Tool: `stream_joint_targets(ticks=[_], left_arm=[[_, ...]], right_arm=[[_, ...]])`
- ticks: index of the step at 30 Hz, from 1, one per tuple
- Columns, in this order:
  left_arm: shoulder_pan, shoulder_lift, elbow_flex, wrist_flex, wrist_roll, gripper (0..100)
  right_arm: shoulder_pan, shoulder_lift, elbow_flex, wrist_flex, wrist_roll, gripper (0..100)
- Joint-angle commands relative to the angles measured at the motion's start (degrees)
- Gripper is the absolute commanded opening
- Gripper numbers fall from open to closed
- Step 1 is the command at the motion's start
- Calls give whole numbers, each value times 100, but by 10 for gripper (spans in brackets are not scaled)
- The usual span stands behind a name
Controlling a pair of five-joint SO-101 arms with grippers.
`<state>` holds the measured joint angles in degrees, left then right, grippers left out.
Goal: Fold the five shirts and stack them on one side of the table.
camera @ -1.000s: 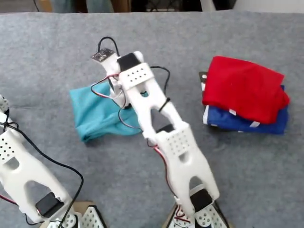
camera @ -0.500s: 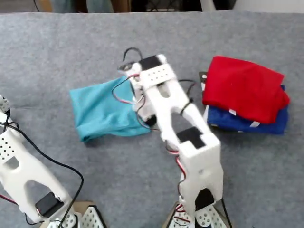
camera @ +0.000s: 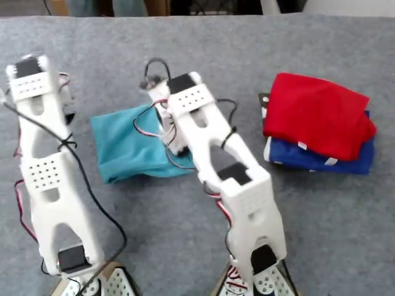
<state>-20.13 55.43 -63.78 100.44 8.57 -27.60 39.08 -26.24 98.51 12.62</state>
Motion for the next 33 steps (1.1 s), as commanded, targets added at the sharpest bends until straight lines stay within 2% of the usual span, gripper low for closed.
stream_joint_targets(ticks=[1, 3, 7, 10, 15, 20, 24, 26, 30, 33], left_arm=[[576, -607, 198, 26, -501, 29], [840, -448, 523, -202, -1055, 29], [769, 167, 1059, -976, -686, 29], [646, 501, 980, -853, -325, 29], [549, 580, 514, -659, -273, 29], [576, 519, 523, -659, -281, 29], [488, 352, -92, -211, -431, 30], [374, 264, -620, 44, -510, 30], [4, 202, -971, 44, -519, 30], [-382, 255, -1200, 26, -536, 30]], right_arm=[[281, 145, -57, 237, 9, 15], [396, 154, -189, 211, 18, 15], [431, 154, -532, 246, 44, 15], [440, 154, -400, 246, 44, 15], [615, 119, 119, 264, -141, 14], [712, -884, 171, 255, -563, 14], [642, -1701, 207, 193, -1380, 15], [466, -1727, 171, 97, -1916, 15], [35, -1446, 145, -290, -2980, 23], [-273, -1086, 145, -422, -3578, 131]])
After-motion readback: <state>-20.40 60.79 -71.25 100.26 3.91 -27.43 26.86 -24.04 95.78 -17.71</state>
